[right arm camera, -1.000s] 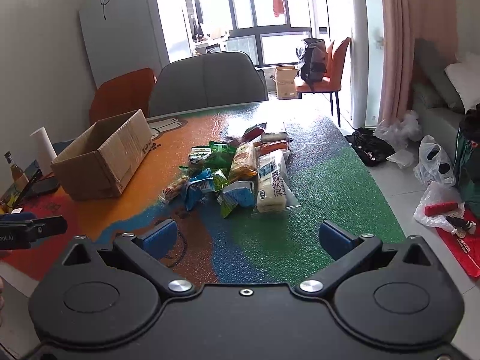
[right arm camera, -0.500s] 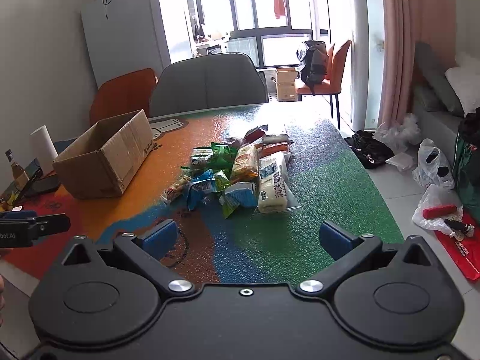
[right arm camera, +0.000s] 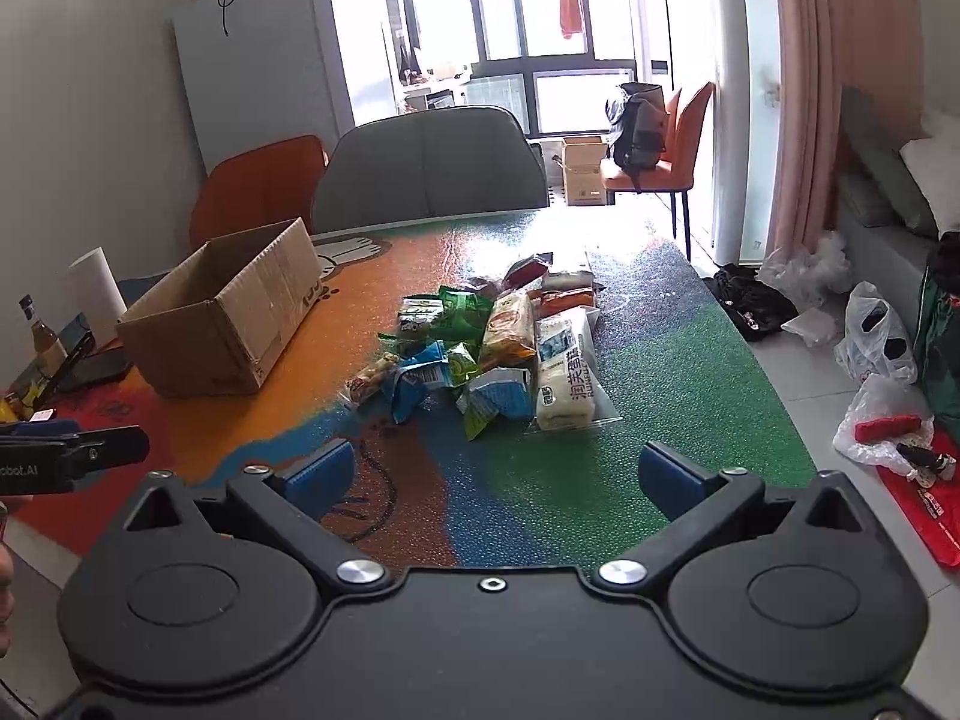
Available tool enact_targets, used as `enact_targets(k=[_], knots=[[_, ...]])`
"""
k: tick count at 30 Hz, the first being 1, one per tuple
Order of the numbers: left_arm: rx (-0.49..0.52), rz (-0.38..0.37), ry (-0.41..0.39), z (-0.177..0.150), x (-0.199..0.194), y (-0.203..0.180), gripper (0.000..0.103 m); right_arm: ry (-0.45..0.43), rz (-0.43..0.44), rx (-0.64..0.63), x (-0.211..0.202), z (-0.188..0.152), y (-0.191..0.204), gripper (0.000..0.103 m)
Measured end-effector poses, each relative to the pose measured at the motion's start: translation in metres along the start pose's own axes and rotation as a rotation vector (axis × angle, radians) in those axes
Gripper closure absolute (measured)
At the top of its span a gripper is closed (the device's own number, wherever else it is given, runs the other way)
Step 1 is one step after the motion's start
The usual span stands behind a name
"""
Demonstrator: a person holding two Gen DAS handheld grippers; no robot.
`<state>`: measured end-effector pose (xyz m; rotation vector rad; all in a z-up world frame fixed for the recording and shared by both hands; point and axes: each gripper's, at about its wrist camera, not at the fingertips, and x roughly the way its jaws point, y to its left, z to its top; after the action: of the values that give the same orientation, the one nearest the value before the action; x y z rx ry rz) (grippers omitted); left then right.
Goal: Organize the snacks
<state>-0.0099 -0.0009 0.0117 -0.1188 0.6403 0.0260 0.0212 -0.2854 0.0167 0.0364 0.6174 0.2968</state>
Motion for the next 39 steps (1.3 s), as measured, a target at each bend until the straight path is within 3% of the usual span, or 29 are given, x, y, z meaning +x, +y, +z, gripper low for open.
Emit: enact_targets(k=[14, 26, 39], knots=[[-0.001, -0.009, 0.008, 0.006, 0.015, -0.003, 0.000, 0.005, 0.003, 0.001, 0.007, 0.003, -0.002, 0.000], [-0.015, -0.032, 0.010, 0.022, 0.055, -0.012, 0.000, 0.004, 0.006, 0.012, 0.030, 0.006, -0.019, 0.000], [-0.003, -0.089, 0.012, 0.040, 0.102, -0.037, 0.002, 0.027, 0.027, 0.061, 0.066, 0.020, -0.046, 0.016]])
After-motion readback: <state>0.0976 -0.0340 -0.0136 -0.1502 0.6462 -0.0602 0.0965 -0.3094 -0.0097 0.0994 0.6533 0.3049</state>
